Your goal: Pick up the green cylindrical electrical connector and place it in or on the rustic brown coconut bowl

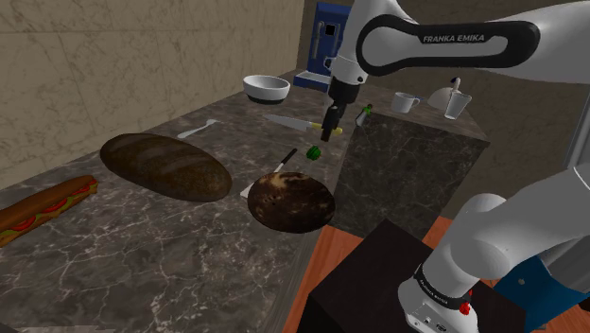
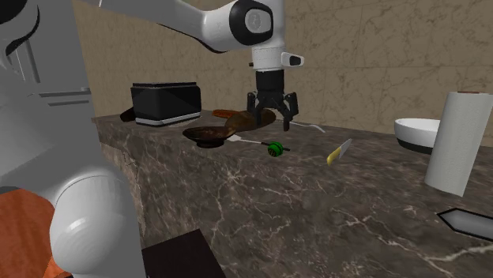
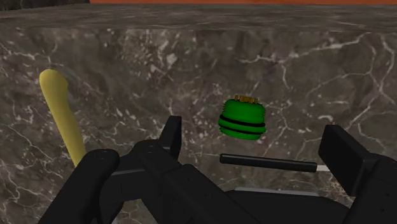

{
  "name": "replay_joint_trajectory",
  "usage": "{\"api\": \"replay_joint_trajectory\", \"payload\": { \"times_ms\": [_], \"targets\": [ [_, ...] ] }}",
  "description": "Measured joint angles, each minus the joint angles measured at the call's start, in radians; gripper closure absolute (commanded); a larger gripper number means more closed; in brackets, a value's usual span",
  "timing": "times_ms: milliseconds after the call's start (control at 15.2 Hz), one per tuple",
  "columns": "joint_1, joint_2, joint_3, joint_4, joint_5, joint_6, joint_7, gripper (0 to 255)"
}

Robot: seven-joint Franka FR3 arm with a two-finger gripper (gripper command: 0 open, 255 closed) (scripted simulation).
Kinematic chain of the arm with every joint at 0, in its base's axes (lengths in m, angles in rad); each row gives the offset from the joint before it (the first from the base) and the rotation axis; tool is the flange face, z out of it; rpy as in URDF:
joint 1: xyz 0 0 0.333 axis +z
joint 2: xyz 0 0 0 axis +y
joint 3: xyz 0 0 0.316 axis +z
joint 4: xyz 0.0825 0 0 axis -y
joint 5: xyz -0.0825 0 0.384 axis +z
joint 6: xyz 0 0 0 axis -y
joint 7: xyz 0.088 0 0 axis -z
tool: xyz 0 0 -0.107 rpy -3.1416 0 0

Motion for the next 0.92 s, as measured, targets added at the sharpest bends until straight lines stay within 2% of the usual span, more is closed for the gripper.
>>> {"api": "replay_joint_trajectory", "payload": {
  "times_ms": [198,594,924],
  "targets": [
    [0.013,0.067,0.009,0.020,0.007,0.056,-0.019,0],
    [0.015,0.098,0.010,-0.037,0.008,0.146,-0.025,0],
    [0.016,0.102,0.012,-0.053,0.009,0.166,-0.023,0]
  ]
}}
